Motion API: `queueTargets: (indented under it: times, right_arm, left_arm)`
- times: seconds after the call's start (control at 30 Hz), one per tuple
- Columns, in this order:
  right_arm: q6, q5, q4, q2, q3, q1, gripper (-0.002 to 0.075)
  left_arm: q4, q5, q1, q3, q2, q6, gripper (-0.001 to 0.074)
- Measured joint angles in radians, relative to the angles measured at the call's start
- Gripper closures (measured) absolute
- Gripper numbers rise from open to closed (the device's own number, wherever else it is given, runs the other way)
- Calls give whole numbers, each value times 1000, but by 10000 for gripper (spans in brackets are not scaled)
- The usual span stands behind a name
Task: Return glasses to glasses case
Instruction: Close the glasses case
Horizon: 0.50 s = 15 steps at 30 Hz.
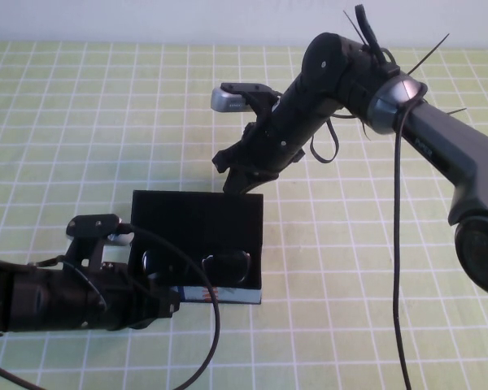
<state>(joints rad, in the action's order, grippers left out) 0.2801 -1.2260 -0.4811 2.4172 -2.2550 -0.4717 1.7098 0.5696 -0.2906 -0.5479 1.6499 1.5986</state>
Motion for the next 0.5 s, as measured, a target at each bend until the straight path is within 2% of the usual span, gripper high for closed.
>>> queueTargets:
  times: [0.23,0.5]
  right_arm:
    - [0,0,-34,-25,18,0,737]
    - [22,2,-73,-103,150,0,737]
  left_arm:
    - [0,-2,0,0,0,0,737]
    - [0,-5,0,0,0,0,737]
